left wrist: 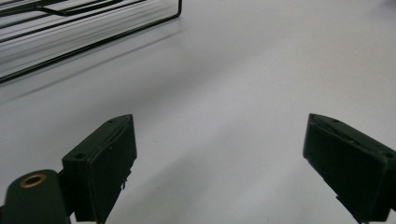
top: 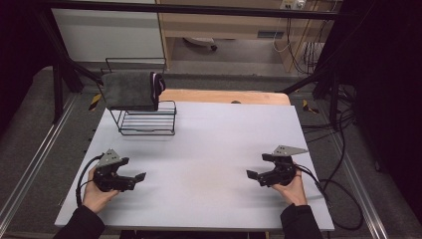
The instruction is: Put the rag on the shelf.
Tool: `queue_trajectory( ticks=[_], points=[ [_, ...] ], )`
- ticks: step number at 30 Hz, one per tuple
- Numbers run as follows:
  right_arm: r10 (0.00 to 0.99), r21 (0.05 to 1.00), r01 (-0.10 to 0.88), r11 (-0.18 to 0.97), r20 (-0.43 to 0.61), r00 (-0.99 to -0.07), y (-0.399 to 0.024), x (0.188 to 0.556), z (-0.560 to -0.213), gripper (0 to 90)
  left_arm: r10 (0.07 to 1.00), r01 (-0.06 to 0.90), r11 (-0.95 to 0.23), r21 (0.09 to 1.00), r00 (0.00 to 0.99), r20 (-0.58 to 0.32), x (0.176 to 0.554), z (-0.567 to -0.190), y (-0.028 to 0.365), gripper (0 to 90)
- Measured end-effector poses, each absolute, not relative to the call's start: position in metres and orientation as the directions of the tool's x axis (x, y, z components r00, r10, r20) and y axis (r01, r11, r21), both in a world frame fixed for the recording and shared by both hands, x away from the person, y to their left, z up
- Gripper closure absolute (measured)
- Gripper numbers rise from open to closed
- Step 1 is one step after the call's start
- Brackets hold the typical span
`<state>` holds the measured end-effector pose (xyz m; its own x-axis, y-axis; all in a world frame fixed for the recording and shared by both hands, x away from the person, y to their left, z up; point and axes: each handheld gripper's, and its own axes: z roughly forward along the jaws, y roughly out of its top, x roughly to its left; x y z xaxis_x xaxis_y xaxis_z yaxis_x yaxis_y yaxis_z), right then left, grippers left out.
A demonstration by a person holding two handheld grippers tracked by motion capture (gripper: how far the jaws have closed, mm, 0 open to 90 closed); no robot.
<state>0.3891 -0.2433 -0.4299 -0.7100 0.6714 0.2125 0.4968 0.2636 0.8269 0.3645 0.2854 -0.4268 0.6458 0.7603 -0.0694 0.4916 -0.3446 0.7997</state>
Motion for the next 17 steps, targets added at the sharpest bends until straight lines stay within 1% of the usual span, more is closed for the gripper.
queue_trajectory(
  ticks=[4,8,17],
  points=[
    [0.67,0.826,0.501,0.257,0.222,-0.709,-0.255,0.382,-0.44,0.6,0.761,0.495,-0.345,0.797,0.645,-0.071,0.364,-0.431,0.288,9.6],
    [0.676,0.812,0.514,0.277,0.215,-0.705,-0.264,0.376,-0.448,0.6,0.763,0.504,-0.336,0.795,0.641,-0.084,0.363,-0.436,0.29,9.6],
    [0.685,0.817,0.515,0.261,0.219,-0.695,-0.273,0.369,-0.45,0.6,0.754,0.512,-0.367,0.777,0.652,-0.073,0.363,-0.444,0.289,9.5]
  ],
)
